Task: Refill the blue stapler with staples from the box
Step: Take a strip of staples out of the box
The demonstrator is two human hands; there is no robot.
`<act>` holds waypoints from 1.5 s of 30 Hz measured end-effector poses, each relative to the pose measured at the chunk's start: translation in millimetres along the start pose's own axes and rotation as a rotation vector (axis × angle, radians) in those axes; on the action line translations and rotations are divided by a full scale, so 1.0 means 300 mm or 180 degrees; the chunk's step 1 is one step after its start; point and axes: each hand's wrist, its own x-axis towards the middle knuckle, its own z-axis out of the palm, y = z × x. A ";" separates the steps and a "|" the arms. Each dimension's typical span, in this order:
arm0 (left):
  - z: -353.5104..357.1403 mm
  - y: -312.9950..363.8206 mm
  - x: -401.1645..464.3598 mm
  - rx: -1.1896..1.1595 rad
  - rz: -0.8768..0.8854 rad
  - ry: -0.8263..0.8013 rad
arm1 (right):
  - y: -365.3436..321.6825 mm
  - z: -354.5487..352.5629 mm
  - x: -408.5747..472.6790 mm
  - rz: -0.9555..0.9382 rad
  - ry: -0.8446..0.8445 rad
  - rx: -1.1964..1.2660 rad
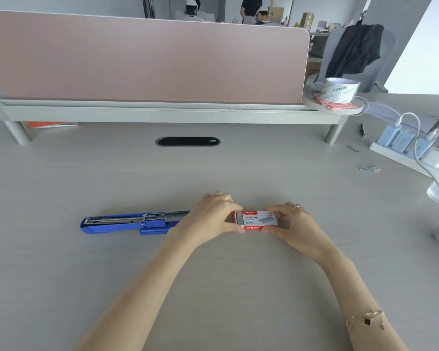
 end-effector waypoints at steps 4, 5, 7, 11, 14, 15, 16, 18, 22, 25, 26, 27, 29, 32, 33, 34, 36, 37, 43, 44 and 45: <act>-0.027 -0.027 -0.010 0.0049 -0.0084 -0.0021 | 0.014 -0.019 -0.003 0.0076 -0.0023 0.0027; -0.032 -0.032 -0.012 0.0036 -0.0093 -0.0031 | 0.017 -0.020 -0.004 0.0082 -0.0025 0.0028; -0.037 -0.033 -0.016 -0.0024 -0.0108 -0.0033 | 0.019 -0.018 -0.004 0.0094 -0.0034 0.0031; -0.040 -0.030 -0.018 -0.0057 -0.0132 -0.0041 | 0.024 -0.015 -0.003 0.0106 -0.0033 0.0039; -0.047 -0.026 -0.022 -0.0055 -0.0170 -0.0109 | 0.023 -0.015 -0.003 0.0119 -0.0035 0.0101; -0.058 -0.028 -0.024 -0.0118 -0.0222 -0.0108 | 0.020 -0.015 -0.003 0.0117 -0.0034 0.0108; -0.072 -0.031 -0.028 -0.0202 -0.0267 -0.0085 | 0.018 -0.016 -0.004 0.0110 -0.0034 0.0105; -0.104 -0.040 -0.032 -0.0240 -0.0256 -0.0008 | 0.013 -0.018 -0.007 0.0087 -0.0024 0.0107; -0.105 -0.026 -0.030 -0.0034 -0.0292 0.0003 | 0.007 -0.017 -0.009 0.0078 -0.0023 0.0148; -0.076 0.001 -0.023 0.0018 -0.0386 0.0018 | 0.001 -0.016 -0.007 0.0139 -0.0008 0.0205; -0.073 0.006 -0.021 0.0034 -0.0413 0.0046 | 0.001 -0.015 -0.007 0.0157 0.0000 0.0215; -0.073 0.010 -0.018 0.0062 -0.0434 0.0065 | 0.003 -0.013 -0.008 0.0174 0.0001 0.0223; -0.075 0.018 -0.017 0.0133 -0.0450 0.0064 | 0.007 -0.010 -0.008 0.0203 -0.0005 0.0239; -0.076 0.026 -0.019 0.0186 -0.0453 0.0058 | 0.007 -0.010 -0.008 0.0173 -0.0013 0.0157; -0.077 0.025 -0.017 0.0191 -0.0467 0.0041 | 0.005 -0.010 -0.007 0.0140 -0.0019 0.0092; -0.079 0.024 -0.018 0.0188 -0.0483 0.0024 | 0.003 -0.009 -0.007 0.0102 -0.0023 0.0023; -0.080 0.021 -0.016 0.0171 -0.0504 0.0003 | 0.002 -0.008 -0.006 0.0048 -0.0022 -0.0105; -0.080 0.021 -0.016 0.0163 -0.0496 0.0002 | 0.001 -0.008 -0.007 0.0035 -0.0009 -0.0157; -0.082 0.023 -0.023 0.0067 -0.0447 -0.0057 | -0.007 -0.012 -0.011 0.0048 0.0013 -0.0168; -0.082 0.022 -0.024 0.0052 -0.0437 -0.0074 | -0.009 -0.013 -0.011 0.0057 0.0005 -0.0171; -0.082 0.020 -0.025 0.0034 -0.0435 -0.0089 | -0.010 -0.014 -0.012 0.0068 0.0000 -0.0161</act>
